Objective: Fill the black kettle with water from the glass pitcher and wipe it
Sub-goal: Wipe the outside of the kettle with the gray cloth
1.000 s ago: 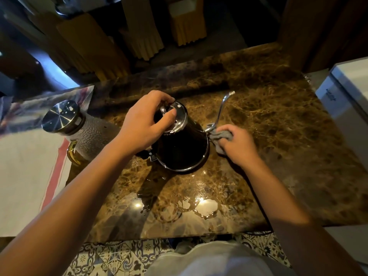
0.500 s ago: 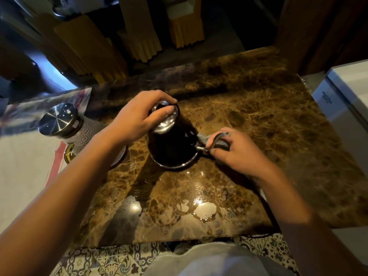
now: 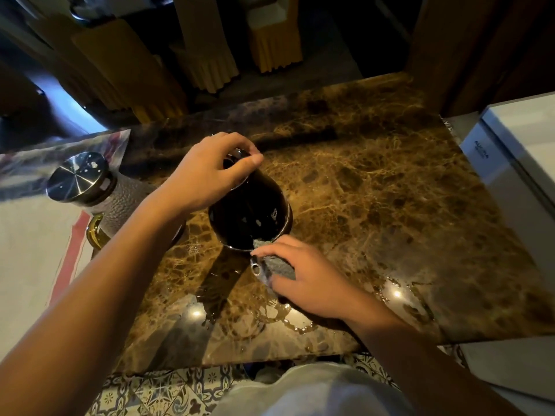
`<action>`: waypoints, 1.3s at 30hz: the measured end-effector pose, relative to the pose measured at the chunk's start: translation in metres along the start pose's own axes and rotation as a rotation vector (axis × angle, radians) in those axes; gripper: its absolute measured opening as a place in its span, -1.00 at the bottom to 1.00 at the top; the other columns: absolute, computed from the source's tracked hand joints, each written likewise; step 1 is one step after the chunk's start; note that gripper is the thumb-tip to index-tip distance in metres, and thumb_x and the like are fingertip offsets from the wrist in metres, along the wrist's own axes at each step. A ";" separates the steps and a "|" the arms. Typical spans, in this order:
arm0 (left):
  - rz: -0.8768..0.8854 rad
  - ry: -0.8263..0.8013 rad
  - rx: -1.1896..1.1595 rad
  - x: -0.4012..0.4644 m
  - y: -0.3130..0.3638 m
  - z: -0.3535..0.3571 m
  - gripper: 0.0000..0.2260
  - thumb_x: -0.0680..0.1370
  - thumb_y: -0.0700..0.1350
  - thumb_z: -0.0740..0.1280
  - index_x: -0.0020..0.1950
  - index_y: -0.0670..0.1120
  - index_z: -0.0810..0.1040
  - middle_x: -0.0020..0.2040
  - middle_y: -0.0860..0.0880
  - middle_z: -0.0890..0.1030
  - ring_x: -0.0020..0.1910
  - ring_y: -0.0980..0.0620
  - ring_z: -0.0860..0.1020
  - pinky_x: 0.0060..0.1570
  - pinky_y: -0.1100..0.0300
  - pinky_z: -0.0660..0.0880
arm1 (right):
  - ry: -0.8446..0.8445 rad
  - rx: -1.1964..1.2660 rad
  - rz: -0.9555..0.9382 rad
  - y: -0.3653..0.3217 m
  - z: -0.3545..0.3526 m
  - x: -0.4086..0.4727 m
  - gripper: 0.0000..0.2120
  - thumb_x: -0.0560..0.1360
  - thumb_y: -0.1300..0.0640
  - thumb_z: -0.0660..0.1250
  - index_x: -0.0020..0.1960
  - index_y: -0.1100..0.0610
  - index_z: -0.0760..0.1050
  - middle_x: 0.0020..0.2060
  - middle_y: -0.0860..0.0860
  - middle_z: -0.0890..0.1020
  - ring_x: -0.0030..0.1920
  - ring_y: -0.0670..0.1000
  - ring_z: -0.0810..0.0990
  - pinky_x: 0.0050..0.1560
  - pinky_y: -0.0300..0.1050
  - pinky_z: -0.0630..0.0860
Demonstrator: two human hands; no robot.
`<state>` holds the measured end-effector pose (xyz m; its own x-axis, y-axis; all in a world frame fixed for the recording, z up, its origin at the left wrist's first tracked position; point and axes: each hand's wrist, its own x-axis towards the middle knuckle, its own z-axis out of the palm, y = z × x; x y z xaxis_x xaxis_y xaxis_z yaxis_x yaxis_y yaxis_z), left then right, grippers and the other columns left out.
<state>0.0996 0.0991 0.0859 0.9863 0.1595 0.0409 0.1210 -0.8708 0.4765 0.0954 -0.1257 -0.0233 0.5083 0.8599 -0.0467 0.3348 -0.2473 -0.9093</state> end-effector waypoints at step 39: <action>-0.009 0.227 -0.040 -0.006 -0.003 0.019 -0.75 0.70 -0.04 0.15 0.23 0.00 0.60 0.13 0.09 0.61 0.15 0.06 0.56 0.15 -0.07 0.52 | 0.547 -0.263 -0.113 0.032 0.018 0.040 -0.84 0.40 0.05 0.43 -0.03 -0.01 0.69 -0.23 -0.12 0.68 -0.43 -0.10 0.50 -0.34 -0.11 0.54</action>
<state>0.0952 0.0916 0.0677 0.9343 0.2715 0.2308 0.1205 -0.8503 0.5123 0.1123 -0.0910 -0.0619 0.7685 0.5505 0.3262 0.5591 -0.3297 -0.7607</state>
